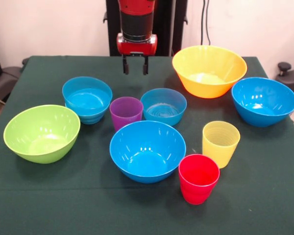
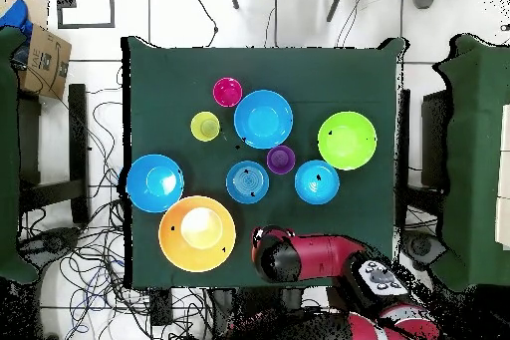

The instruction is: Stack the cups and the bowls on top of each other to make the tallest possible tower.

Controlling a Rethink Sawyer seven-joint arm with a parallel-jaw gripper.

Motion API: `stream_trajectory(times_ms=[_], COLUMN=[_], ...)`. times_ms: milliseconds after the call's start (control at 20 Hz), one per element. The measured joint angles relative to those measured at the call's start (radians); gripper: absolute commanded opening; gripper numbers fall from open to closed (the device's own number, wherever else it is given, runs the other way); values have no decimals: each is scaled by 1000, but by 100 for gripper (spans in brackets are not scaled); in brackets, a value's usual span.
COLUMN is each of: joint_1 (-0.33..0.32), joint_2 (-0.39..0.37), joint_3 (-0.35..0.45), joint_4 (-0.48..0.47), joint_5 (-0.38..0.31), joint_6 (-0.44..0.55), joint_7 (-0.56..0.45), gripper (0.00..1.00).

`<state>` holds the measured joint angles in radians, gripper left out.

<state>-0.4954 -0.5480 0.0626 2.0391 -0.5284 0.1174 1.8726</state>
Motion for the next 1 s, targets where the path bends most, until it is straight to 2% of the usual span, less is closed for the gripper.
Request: stream_trajectory(times_ms=[500, 1000], joint_1=[1, 1], joint_2=[29, 20], joint_3=[-7, -5], joint_4=[0, 4], joint_5=[6, 34], joint_6=[0, 0], joint_7=[0, 0], gripper=[100, 100])
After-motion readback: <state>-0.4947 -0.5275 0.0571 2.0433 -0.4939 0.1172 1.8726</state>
